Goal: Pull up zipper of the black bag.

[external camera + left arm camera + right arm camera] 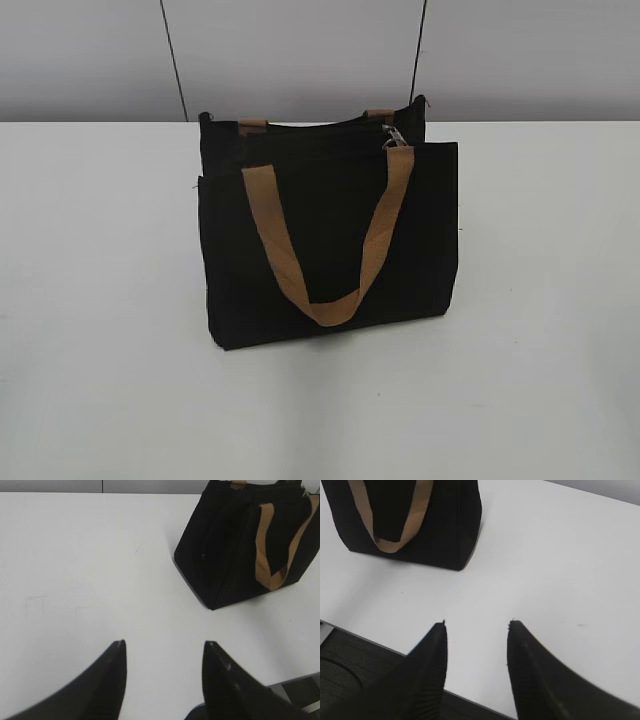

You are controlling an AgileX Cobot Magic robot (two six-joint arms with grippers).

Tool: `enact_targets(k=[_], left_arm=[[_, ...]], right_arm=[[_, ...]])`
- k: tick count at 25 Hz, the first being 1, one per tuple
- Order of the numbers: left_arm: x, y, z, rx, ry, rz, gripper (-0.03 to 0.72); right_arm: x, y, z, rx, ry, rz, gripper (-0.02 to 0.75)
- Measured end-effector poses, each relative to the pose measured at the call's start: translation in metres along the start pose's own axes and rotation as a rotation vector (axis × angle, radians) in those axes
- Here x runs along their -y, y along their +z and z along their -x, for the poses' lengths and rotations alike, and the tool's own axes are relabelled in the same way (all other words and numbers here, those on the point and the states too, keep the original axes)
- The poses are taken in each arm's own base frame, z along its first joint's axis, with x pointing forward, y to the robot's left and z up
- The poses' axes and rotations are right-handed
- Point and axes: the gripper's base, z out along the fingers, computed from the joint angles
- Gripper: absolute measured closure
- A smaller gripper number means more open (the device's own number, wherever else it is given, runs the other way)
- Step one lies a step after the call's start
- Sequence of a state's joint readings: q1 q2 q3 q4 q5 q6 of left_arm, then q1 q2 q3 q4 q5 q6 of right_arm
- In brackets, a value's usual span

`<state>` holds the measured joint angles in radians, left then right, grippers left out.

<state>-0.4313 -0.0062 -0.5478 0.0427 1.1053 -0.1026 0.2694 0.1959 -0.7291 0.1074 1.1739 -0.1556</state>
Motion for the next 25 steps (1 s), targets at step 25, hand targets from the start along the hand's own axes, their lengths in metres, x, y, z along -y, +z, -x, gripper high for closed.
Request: enact_targets(k=[25], left_arm=[[0.001,0.005,0.000,0.025,0.001,-0.006,0.316]], right_arm=[[0.006,0.035,-0.052,-0.039,0.058,-0.090,0.421]])
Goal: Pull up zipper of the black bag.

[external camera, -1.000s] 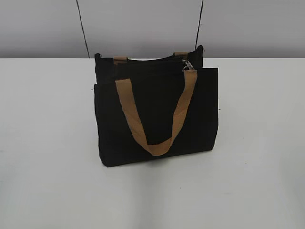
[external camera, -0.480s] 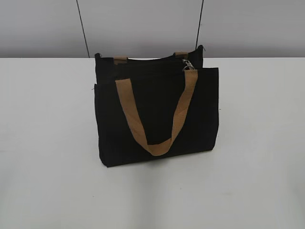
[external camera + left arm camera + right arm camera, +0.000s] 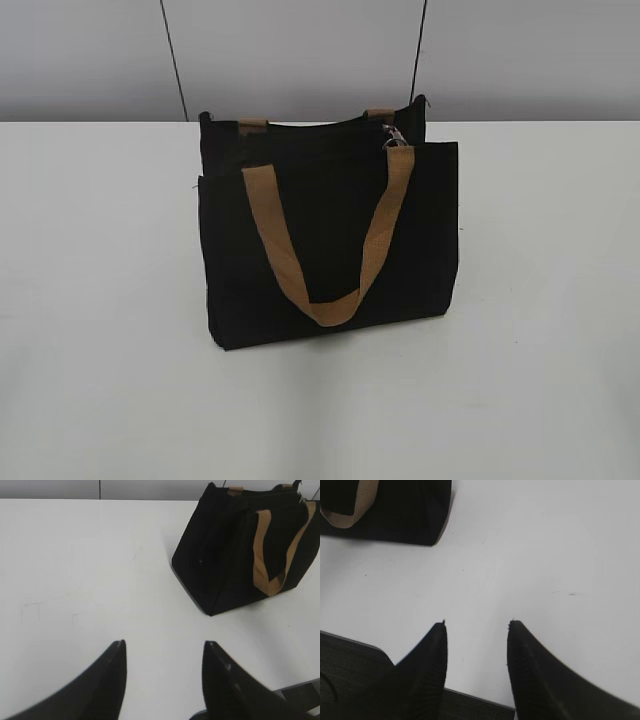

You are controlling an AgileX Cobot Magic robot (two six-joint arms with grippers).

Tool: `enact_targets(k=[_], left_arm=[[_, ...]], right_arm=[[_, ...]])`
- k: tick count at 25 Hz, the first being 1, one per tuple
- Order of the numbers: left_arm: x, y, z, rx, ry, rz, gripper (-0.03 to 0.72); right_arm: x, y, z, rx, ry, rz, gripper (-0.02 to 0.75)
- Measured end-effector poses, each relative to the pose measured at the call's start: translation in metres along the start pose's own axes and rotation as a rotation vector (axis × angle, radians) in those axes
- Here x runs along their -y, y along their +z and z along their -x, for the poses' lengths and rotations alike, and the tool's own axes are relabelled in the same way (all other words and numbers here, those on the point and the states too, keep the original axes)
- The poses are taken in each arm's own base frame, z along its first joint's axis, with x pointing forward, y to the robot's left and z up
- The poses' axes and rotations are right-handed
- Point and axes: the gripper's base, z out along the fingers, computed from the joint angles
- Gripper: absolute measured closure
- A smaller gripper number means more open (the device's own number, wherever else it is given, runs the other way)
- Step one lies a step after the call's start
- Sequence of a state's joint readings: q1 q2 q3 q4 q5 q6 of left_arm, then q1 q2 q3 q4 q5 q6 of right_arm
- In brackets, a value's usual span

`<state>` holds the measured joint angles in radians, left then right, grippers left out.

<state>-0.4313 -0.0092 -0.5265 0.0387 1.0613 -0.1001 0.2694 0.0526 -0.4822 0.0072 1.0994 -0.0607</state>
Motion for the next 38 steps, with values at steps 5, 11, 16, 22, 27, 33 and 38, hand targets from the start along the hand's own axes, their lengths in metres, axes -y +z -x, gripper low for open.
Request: enact_targets(k=[5,11,16,22,27,33,38], left_arm=[[0.0001,0.0000,0.0000,0.000,-0.001,-0.001,0.316],[0.0006,-0.0001,-0.0001,0.003,-0.022,0.046,0.316],[0.0016,-0.0004,-0.0003,0.010,-0.068,0.143,0.316],[0.0030,-0.0005,-0.0004,0.018,-0.127,0.268,0.316],[0.0037,-0.0005,-0.0005,0.022,-0.156,0.331,0.316],[0.0037,-0.0005,-0.0005,0.022,-0.159,0.337,0.315],[0.0038,-0.0005,-0.0005,0.022,-0.159,0.338,0.315]], right_arm=[[0.0000,0.0000,0.0000,0.000,0.000,0.000,0.421],[0.0001,0.0000,0.0000,-0.001,0.016,-0.023,0.421],[-0.0002,-0.0028,-0.0018,0.017,0.081,-0.126,0.421],[-0.0018,-0.0069,-0.0045,0.047,0.149,-0.242,0.421],[-0.0020,-0.0068,-0.0044,0.045,0.170,-0.276,0.421],[-0.0020,-0.0068,-0.0044,0.045,0.170,-0.276,0.421],[-0.0020,-0.0068,-0.0044,0.045,0.170,-0.276,0.421]])
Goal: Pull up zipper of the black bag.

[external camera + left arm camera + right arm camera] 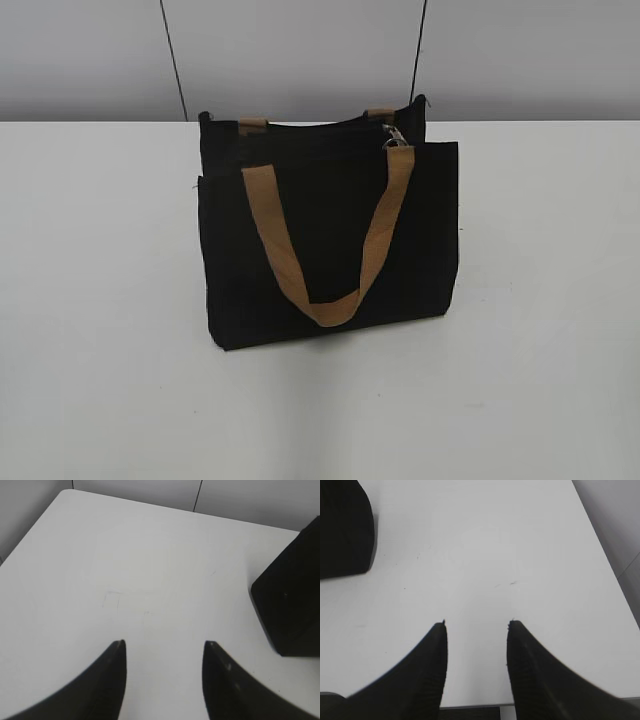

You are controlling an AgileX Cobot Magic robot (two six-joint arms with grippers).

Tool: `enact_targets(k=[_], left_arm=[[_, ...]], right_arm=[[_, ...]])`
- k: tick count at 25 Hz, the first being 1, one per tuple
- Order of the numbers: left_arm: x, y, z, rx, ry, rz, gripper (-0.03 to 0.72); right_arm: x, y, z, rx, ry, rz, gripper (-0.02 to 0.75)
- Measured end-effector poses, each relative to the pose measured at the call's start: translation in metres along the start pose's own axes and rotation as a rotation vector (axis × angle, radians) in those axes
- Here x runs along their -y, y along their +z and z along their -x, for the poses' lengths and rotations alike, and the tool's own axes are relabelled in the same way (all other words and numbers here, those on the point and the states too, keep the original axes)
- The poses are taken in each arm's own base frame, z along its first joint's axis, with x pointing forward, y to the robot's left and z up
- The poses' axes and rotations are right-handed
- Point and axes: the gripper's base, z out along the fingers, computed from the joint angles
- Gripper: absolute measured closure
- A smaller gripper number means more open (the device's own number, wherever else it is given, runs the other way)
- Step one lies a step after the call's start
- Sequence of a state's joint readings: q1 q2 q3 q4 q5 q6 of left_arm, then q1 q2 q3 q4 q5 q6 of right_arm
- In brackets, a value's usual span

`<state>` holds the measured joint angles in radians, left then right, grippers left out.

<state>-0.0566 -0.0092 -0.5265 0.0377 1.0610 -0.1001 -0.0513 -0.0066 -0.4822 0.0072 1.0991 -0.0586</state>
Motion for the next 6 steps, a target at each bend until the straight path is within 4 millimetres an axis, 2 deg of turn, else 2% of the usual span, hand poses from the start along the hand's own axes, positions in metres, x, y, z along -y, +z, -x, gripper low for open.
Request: enact_targets(k=[6], left_arm=[[0.0000,0.0000,0.0000,0.000,0.000,0.000,0.315]], right_arm=[[0.0000,0.0000,0.0000,0.000,0.000,0.000,0.421]])
